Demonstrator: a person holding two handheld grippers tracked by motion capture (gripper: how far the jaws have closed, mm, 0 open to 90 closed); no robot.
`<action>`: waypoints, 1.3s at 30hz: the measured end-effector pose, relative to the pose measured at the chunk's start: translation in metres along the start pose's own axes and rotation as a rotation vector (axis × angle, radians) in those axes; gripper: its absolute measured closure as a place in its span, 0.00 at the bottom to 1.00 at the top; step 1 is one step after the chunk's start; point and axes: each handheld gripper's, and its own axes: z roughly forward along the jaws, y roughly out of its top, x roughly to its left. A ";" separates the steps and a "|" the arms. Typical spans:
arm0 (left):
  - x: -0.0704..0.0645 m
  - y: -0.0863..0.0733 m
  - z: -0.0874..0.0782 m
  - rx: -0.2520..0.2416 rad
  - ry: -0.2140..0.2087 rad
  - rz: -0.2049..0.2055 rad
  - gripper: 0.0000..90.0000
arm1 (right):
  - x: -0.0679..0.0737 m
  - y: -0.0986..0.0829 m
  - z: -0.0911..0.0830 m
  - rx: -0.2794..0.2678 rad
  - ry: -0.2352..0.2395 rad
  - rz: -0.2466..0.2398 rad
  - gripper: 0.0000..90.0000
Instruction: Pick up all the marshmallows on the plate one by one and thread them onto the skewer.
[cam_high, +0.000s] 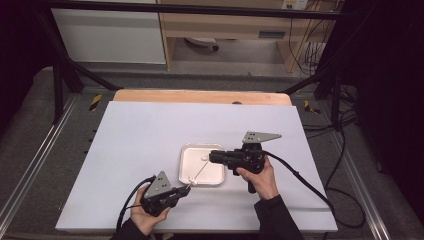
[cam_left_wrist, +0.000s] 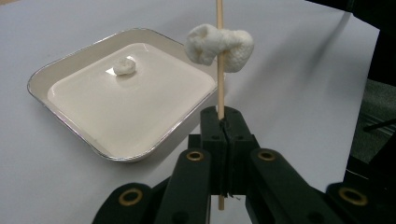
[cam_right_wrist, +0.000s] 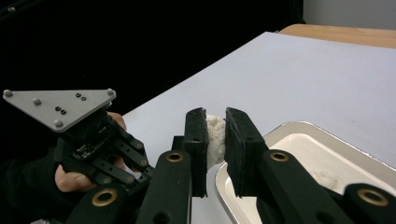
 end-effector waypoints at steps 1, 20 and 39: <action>0.000 0.000 0.000 -0.002 -0.002 -0.002 0.98 | 0.000 0.000 0.000 -0.002 -0.002 -0.001 0.88; -0.001 0.000 -0.001 -0.016 0.003 0.011 0.98 | 0.000 0.001 -0.001 -0.009 0.013 0.010 0.89; -0.004 -0.003 -0.003 -0.092 0.039 -0.034 0.98 | 0.004 -0.009 0.009 -0.088 0.047 0.064 0.90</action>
